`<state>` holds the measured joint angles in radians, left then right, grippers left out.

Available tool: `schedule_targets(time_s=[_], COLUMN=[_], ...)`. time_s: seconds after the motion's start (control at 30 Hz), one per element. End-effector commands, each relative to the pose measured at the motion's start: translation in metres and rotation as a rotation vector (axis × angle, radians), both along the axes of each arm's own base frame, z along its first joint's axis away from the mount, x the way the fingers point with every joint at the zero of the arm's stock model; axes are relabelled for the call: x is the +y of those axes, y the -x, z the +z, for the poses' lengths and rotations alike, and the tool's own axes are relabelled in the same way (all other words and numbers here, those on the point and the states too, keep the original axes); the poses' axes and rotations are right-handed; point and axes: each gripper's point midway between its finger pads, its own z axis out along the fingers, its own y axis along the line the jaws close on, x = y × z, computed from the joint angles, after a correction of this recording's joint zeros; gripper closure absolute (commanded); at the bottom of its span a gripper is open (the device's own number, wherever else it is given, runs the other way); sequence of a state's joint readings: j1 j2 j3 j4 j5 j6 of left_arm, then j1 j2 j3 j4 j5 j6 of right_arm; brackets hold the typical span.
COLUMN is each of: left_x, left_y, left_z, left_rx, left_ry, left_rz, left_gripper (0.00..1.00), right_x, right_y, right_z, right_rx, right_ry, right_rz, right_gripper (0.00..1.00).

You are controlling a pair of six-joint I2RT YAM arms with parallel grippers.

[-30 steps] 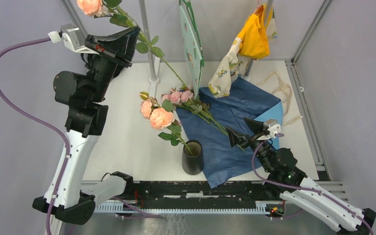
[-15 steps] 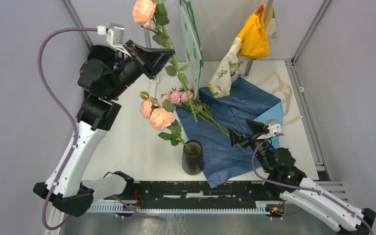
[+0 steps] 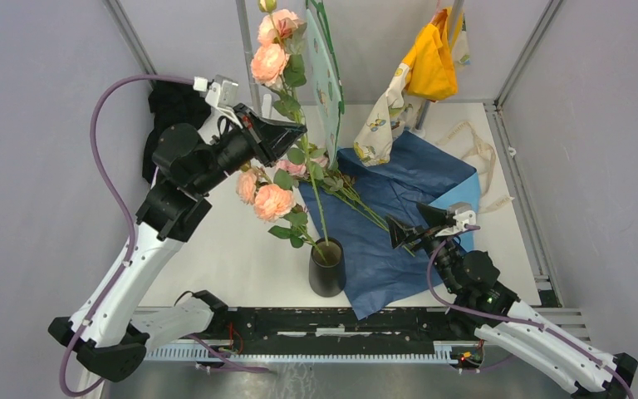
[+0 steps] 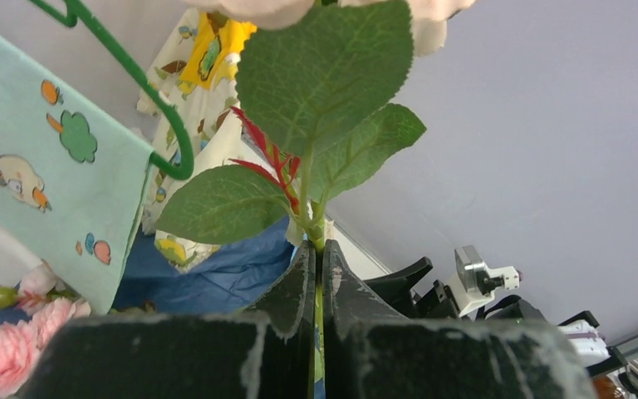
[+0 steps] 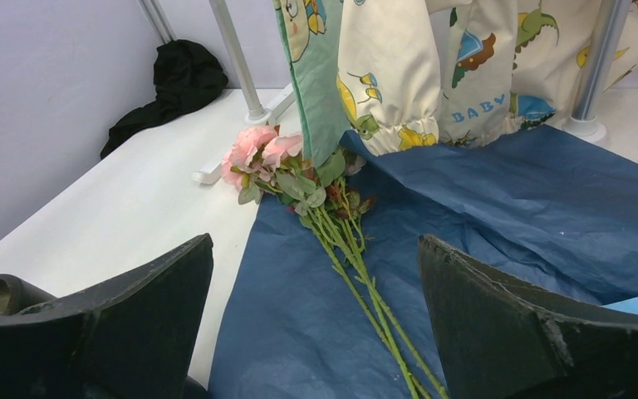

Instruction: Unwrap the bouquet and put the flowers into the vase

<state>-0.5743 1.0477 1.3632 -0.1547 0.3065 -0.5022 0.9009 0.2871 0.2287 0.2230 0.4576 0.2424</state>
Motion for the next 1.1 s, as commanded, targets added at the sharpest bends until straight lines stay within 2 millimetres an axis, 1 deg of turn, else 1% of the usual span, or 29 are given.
schedule_targets(time_s=[0.0, 0.1, 0.2, 0.33, 0.37, 0.4, 0.5, 0.67, 0.83, 1.0, 1.07], left_x=[0.007, 0.007, 0.008, 0.007, 0.005, 0.003, -0.001, -0.011, -0.021, -0.031, -0.032], left_y=[0.007, 0.009, 0.014, 0.026, 0.029, 0.032, 0.043, 0.048, 0.046, 0.042, 0.043], left_z=[-0.009, -0.026, -0.036, -0.043, -0.049, -0.046, -0.049, -0.063, -0.074, -0.085, -0.083], left_rx=[-0.038, -0.032, -0.054, -0.106, -0.11, -0.137, -0.171, -0.179, -0.193, -0.194, -0.208], left_ry=[-0.026, -0.046, -0.051, -0.041, -0.045, -0.033, -0.029, -0.06, -0.121, -0.198, -0.22], left_rz=[0.025, 0.027, 0.032, 0.017, 0.005, -0.005, -0.03, -0.031, -0.001, 0.03, 0.047], left_gripper=[0.98, 0.98, 0.98, 0.98, 0.98, 0.98, 0.98, 0.98, 0.98, 0.9, 0.82], right_x=[-0.002, -0.003, -0.003, -0.002, -0.002, -0.002, -0.003, -0.004, -0.003, -0.003, -0.002], right_y=[-0.001, -0.001, -0.002, -0.001, -0.001, -0.001, -0.002, -0.002, -0.003, -0.003, -0.004], right_z=[0.003, 0.004, 0.004, 0.002, 0.001, 0.001, 0.0, -0.001, -0.003, -0.002, -0.002], right_rx=[-0.008, -0.01, -0.01, -0.009, -0.007, -0.007, -0.006, -0.005, -0.005, -0.006, -0.008], right_ry=[-0.034, -0.033, -0.033, -0.033, -0.033, -0.033, -0.032, -0.028, -0.022, -0.017, -0.016], right_rz=[-0.016, -0.016, -0.018, -0.015, -0.013, -0.013, -0.017, -0.024, -0.024, -0.025, -0.026], right_gripper=[0.02, 0.02, 0.02, 0.02, 0.02, 0.02, 0.02, 0.02, 0.02, 0.02, 0.02])
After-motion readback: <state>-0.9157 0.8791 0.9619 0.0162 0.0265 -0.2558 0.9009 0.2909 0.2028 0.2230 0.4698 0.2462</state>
